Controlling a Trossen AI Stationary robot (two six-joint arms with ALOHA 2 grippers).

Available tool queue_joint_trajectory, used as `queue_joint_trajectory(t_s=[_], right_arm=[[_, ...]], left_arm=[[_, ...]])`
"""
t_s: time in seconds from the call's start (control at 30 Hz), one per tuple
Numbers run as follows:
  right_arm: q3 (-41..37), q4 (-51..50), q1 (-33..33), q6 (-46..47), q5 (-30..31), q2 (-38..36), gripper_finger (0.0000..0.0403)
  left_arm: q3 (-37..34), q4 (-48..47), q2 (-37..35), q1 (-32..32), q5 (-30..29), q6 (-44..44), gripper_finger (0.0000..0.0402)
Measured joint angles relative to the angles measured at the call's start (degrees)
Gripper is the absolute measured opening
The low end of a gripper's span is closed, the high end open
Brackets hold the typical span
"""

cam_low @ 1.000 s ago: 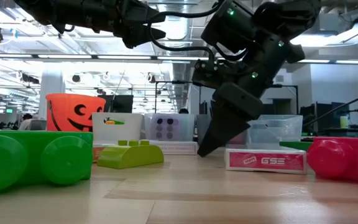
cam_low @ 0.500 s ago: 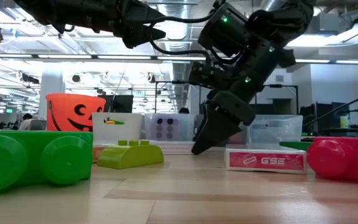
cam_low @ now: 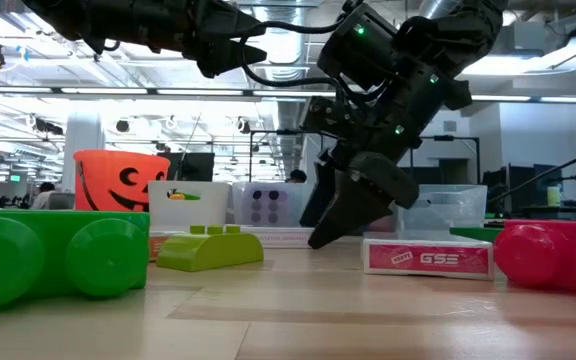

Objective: Pick & Place Toys
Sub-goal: Put the top red deck of cards into the right transparent bin

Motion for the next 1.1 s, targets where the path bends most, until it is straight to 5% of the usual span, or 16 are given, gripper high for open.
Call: queue_joint_trajectory(t_s=[0.47,1.1], right_arm=[[0.10,2.21,-2.93,1.04,-8.72,-0.07,0.0343],[3.26,2.44,-5.57,-2.12,-8.75,-0.02,0.0343]], left_arm=[[-0.01,0.00,0.00,0.00,0.01,0.01,0.0331],[0.00,0.02,0.00,0.00,0.02,0.00,0.0331]])
